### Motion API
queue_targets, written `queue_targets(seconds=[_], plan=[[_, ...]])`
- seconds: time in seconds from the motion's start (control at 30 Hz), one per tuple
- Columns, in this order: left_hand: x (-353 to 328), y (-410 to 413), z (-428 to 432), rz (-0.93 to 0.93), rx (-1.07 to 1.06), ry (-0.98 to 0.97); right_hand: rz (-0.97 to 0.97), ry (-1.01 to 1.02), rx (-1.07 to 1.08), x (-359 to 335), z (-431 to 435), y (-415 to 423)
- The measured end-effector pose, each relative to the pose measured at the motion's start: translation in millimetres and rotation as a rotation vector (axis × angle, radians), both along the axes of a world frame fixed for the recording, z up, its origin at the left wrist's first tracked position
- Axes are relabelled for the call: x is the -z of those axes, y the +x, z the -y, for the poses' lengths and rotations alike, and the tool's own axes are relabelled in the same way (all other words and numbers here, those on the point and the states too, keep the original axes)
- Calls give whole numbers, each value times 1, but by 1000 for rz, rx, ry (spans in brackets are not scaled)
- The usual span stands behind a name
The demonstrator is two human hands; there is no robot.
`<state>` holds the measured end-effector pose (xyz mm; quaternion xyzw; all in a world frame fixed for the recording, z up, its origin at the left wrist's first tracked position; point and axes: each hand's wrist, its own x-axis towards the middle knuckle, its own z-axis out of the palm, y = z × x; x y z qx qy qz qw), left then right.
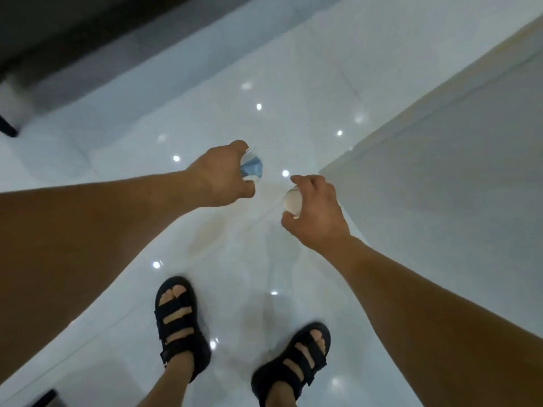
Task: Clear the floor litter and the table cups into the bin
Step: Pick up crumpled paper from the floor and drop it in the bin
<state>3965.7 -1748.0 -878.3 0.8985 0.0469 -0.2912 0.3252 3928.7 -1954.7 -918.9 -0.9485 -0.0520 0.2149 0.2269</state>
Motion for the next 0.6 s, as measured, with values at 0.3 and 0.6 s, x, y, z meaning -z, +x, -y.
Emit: queue_targets(seconds=[0.3, 0.6], plan=[[-264, -28, -140, 117, -175, 142, 129, 83, -289, -288, -157, 48], [-453, -133, -293, 163, -452, 169, 157, 94, -498, -485, -329, 14]])
